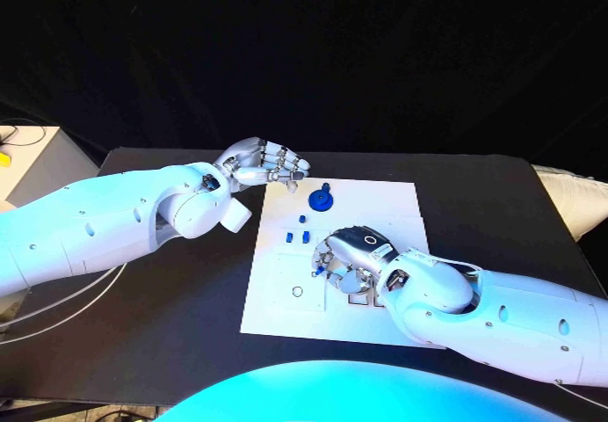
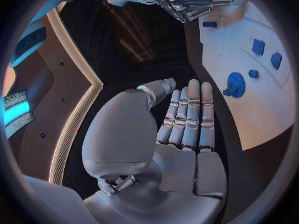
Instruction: Assemble the parts on the task board
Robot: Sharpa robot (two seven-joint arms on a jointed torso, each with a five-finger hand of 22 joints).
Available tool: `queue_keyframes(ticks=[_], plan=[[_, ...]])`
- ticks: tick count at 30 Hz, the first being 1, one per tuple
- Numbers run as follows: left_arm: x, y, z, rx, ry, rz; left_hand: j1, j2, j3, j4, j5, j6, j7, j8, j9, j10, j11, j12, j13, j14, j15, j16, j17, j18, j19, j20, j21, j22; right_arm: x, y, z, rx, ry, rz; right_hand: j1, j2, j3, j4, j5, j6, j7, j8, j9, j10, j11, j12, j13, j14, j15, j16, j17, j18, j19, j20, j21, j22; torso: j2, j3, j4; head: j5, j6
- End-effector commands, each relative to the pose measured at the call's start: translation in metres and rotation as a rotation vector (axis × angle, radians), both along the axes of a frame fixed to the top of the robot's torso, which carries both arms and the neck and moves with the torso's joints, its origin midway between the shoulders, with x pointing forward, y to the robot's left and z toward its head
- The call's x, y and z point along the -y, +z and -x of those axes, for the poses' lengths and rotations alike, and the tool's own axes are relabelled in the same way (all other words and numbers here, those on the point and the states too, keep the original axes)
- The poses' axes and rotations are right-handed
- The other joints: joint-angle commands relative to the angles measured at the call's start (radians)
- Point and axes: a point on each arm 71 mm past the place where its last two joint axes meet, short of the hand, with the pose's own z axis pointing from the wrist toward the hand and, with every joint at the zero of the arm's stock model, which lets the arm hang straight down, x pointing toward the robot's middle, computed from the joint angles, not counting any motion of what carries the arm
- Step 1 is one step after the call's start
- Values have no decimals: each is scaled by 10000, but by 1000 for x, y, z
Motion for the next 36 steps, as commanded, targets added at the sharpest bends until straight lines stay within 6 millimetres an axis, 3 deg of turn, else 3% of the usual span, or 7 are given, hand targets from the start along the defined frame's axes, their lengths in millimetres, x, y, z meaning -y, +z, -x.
queue_keyframes(ticks=[1, 36], plan=[[2, 1, 1, -55, -178, 124, -91, -10, -61, 15, 21, -37, 245, -41, -9, -2, 53, -50, 6, 18, 21, -45, -9, 111, 52, 4, -36, -8, -1, -3, 1, 70, 49, 396, -13, 83, 28, -38, 36, 3, 45, 62, -5, 289, -204, 14, 17, 124, -37, -19, 18, -86, 48, -14, 48, 331, -1, 0, -1, 10, 1], [3, 0, 1, -179, -235, 75, -117, -8, -84, 42, 23, -58, 247, -41, -21, -23, 57, -61, 5, 15, 26, -60, -12, 115, 65, 14, -87, -47, -9, -8, 0, 76, 21, 536, -69, 82, 51, -90, 77, 5, 52, 75, 33, 343, -205, -4, 26, 141, -38, 6, 53, -98, 82, -14, 129, 381, -1, 3, 0, -11, 1]])
